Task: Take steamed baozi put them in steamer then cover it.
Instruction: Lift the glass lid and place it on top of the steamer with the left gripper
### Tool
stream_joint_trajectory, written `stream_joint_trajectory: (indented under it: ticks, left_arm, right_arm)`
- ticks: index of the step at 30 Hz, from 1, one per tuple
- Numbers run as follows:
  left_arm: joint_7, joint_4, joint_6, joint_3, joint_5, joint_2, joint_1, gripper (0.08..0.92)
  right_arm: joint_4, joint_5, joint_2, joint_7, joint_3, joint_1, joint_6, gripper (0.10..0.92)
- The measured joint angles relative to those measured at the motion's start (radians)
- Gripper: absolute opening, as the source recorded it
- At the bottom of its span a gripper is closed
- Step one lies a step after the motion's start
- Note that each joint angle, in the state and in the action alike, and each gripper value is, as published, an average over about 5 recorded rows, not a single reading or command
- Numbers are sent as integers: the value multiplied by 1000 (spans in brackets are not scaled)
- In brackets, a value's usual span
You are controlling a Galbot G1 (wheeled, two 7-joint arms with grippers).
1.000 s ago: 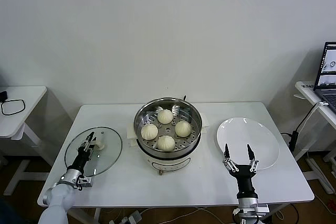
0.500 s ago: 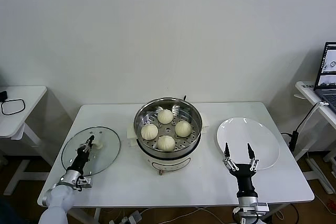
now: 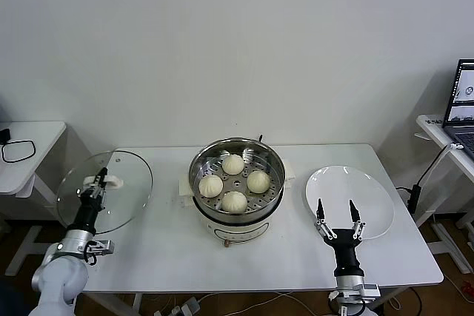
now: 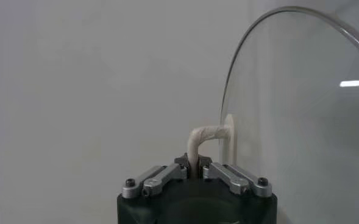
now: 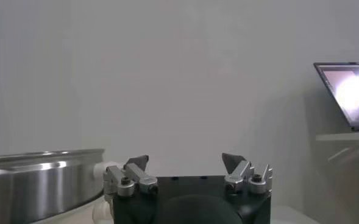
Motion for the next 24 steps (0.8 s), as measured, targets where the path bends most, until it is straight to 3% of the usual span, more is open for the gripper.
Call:
stream_joint_trajectory:
  ticks: [11, 24]
  left_arm:
    - [229, -355, 229, 189, -46, 53, 78, 190]
    - [441, -449, 502, 565, 111, 42, -65, 190]
  right_arm:
    - [-2, 1, 1, -2, -2, 3, 5, 823]
    - [-16, -8, 12, -8, 14, 3, 15, 823]
